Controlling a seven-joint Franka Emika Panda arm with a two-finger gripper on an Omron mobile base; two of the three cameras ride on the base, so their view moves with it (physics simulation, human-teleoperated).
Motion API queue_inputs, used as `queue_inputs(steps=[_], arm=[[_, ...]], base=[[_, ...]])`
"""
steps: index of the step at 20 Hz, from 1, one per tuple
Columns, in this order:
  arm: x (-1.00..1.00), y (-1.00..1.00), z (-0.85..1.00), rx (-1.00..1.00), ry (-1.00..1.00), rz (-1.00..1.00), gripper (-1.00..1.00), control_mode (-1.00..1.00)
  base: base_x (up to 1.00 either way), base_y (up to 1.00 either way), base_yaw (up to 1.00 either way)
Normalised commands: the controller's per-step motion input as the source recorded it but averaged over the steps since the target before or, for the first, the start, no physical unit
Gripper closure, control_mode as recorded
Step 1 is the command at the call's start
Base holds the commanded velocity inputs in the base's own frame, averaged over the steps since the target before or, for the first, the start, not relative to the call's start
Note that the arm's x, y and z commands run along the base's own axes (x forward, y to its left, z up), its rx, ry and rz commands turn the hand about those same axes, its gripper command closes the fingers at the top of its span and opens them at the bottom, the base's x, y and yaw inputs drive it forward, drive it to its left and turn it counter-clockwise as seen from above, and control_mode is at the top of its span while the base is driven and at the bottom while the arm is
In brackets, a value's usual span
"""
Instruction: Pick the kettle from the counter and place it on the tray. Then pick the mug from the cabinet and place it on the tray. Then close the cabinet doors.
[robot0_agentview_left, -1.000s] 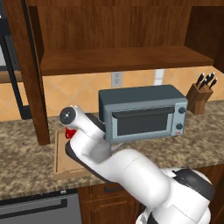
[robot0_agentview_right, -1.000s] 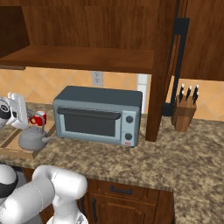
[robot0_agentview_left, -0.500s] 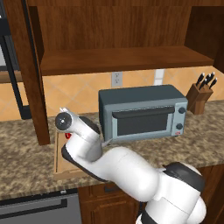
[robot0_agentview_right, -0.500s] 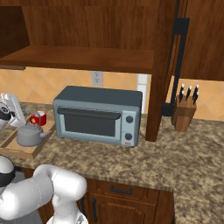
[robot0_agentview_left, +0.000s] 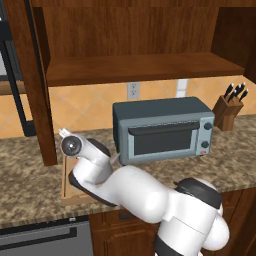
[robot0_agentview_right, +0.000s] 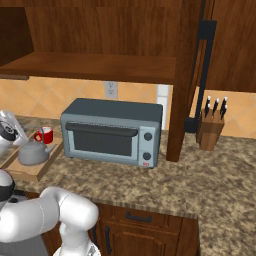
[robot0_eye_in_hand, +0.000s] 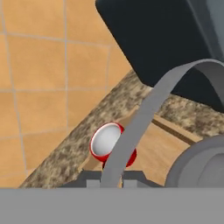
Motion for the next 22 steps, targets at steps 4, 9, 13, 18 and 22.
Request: queue_inputs(steps=[4,9,13,18,22], arm=[[0.10,0.38,-0.18,0.00,0.00,0.12,1.00,-1.00],[0.01,0.39,-0.10,0.00,-0.02,0.10,1.00,-1.00],[0.00,0.26,0.00,0.00,-0.12,0.07,1.00,-1.00],[0.05,0.05,0.00,0.00,-0.18,0.11,1.00,-1.00],[0.02,-0.02,-0.06,0.00,-0.11,0.14,1.00,-1.00]], base=[[0.00,0.00,0.00],[0.00,0.00,0.00],[0.00,0.00,0.00],[0.00,0.00,0.00],[0.00,0.00,0.00]])
